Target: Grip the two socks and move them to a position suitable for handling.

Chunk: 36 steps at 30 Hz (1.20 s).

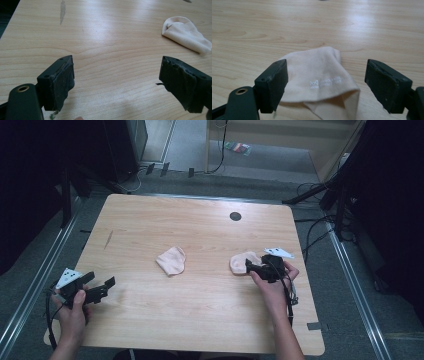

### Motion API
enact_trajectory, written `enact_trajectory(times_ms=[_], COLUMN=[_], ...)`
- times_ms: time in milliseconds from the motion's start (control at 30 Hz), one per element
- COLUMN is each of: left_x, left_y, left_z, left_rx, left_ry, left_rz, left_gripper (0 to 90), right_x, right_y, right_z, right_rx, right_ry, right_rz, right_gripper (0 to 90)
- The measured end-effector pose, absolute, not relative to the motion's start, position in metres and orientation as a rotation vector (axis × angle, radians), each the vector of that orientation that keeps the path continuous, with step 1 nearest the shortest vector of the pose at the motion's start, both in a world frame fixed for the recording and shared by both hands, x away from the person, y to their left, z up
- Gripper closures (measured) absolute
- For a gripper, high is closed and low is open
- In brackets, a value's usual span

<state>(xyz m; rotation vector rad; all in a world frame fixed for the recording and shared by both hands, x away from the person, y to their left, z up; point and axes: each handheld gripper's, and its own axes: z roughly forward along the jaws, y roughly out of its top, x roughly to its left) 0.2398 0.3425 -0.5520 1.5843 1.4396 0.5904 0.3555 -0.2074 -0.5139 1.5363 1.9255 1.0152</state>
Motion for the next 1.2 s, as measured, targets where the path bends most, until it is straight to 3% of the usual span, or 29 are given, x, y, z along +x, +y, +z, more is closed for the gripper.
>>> enact_trajectory(times_ms=[367,467,533,567,633,667,800,900,1200], left_x=[0.240,0.240,0.240,0.240,0.240,0.240,0.240,0.240,0.238], left_y=[0.343,0.343,0.343,0.342,0.342,0.342,0.342,0.342,0.339], left_z=[-0.552,-0.552,-0.552,-0.552,-0.552,-0.552,-0.552,-0.552,-0.551], left_rx=[1.580,1.579,1.581,1.586,1.587,1.588,1.588,1.588,1.600], left_ry=[1.440,1.441,1.440,1.440,1.440,1.441,1.444,1.445,1.438], left_rz=[0.586,0.587,0.588,0.590,0.590,0.590,0.593,0.594,0.641], left_gripper=[13.7,13.7,13.7,13.7,13.7,13.7,13.7,13.7,13.7], right_x=[0.378,0.377,0.374,0.372,0.370,0.366,0.365,0.366,0.352], right_y=[-0.193,-0.193,-0.192,-0.192,-0.191,-0.190,-0.188,-0.187,-0.185], right_z=[-0.542,-0.544,-0.545,-0.546,-0.547,-0.547,-0.547,-0.546,-0.524], right_rx=[1.605,1.587,1.557,1.547,1.535,1.517,1.508,1.520,1.481], right_ry=[1.989,1.981,1.966,1.959,1.950,1.941,1.954,1.970,1.929], right_rz=[0.903,0.888,0.873,0.883,0.899,0.922,0.953,0.955,1.046], right_gripper=[20.6,24.7,28.3,37.2,41.4,55.1,75.5,81.4,83.1])
